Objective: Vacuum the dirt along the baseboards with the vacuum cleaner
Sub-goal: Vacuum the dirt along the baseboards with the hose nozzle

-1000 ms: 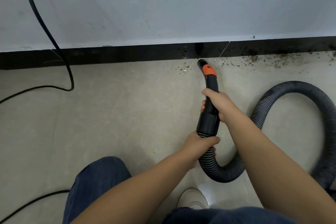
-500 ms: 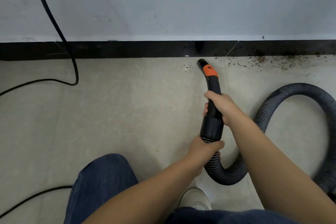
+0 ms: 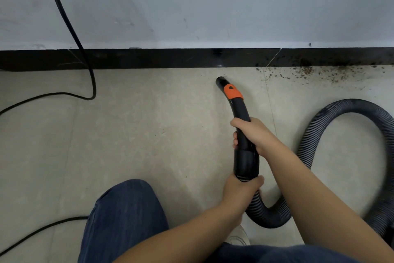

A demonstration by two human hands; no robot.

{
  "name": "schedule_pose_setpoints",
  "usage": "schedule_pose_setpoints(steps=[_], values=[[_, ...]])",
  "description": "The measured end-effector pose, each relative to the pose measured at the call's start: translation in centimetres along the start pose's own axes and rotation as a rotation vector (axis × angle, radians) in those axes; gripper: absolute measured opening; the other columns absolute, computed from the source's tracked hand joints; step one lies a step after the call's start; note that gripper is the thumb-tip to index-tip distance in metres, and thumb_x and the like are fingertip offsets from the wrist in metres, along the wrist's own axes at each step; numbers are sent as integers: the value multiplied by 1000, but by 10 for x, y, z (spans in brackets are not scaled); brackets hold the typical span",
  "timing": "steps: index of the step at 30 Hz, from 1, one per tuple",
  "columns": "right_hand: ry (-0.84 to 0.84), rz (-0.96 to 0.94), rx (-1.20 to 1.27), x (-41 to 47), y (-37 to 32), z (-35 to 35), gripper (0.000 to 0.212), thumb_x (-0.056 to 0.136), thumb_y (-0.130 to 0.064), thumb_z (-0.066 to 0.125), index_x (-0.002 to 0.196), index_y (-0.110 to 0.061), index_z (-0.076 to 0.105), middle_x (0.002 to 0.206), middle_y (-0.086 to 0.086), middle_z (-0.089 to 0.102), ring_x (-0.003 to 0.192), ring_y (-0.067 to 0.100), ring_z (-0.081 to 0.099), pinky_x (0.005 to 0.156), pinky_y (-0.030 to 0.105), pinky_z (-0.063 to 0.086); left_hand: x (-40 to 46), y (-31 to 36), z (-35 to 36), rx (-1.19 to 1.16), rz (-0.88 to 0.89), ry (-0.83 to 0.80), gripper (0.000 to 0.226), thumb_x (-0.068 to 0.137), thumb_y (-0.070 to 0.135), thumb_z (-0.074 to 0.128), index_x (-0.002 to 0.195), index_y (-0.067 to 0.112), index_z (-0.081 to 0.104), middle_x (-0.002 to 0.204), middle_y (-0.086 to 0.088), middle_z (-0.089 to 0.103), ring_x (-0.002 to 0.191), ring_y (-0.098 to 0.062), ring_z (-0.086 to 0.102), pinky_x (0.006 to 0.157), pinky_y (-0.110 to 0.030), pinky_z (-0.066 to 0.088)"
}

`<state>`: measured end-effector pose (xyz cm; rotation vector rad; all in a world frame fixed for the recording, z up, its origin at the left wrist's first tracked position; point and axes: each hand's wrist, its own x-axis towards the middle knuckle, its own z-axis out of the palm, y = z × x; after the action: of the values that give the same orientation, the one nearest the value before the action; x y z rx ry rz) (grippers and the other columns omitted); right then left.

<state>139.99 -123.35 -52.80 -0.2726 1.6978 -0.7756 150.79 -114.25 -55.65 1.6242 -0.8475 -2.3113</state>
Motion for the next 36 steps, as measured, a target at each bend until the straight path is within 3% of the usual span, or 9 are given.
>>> schedule_pose_setpoints(steps=[8,21,29,33,36], values=[[54,-14,57,12,-19,-1,10,88,-11,59,90,-8,50,61,9,52,46,21,50,52,31,50,14,28,-8,-6,22,-63,15,83,12,67,94,11,57,67,-8,61,54,-15,59,53,-21,51],[-50,-15,-98,14,-31,8,12,86,-12,60,86,-7,49,59,9,54,45,20,53,52,31,51,8,30,-3,-83,20,-31,17,83,16,68,95,14,57,73,-10,62,58,-14,59,55,-21,50],[-152,2,-196,3,-17,18,12,86,-12,59,89,-8,49,58,9,53,46,21,51,53,31,51,-5,7,6,-178,-37,31,26,81,19,70,104,15,60,83,-11,65,74,-17,63,66,-25,52],[-224,25,-311,-7,-5,26,12,86,-12,59,92,-8,50,58,8,56,48,22,53,54,31,50,-16,-9,8,-208,-115,31,47,67,29,76,109,13,63,98,-11,68,100,-29,64,90,-38,53],[-297,61,-389,-18,5,25,13,87,-12,59,91,-8,48,59,9,54,48,23,51,53,31,48,-26,-22,20,-269,-136,7,50,55,32,79,99,13,66,95,-8,69,104,-31,64,97,-44,50]])
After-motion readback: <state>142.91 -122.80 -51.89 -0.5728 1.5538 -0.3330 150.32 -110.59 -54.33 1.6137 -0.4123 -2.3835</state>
